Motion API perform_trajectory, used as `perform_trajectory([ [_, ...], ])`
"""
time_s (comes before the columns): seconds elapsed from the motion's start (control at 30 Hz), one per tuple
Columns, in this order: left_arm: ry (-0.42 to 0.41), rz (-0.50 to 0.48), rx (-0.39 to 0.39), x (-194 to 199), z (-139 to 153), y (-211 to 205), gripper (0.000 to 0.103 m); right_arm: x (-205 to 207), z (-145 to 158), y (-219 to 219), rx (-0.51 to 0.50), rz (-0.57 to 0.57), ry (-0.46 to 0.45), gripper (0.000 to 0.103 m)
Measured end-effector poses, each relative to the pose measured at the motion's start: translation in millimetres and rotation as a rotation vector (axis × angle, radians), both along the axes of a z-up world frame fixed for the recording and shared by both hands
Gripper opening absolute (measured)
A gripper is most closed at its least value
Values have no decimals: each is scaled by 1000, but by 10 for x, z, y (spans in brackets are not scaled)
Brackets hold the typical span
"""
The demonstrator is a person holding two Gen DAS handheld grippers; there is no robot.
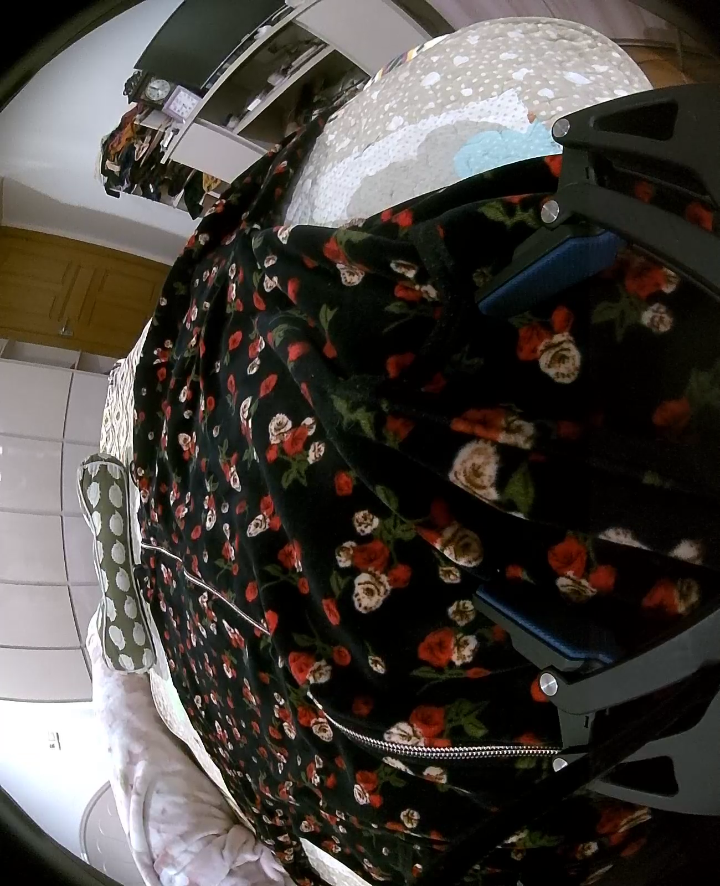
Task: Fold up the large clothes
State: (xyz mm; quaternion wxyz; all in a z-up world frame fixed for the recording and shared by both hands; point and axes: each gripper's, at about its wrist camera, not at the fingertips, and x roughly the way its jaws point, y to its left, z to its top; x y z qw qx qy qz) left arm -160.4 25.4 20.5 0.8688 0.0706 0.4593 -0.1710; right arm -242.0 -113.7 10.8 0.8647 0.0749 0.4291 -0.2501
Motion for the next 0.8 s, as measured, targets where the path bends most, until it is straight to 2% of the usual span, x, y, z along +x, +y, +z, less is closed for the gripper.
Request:
perform_trajectory([
  [0.53, 11, 5, -26, 14, -6, 35, 102, 9, 1, 1, 0, 1, 5, 98],
  [0.8, 24, 19, -59, 51, 15, 114, 102, 5, 57, -53, 20, -5, 38, 98],
])
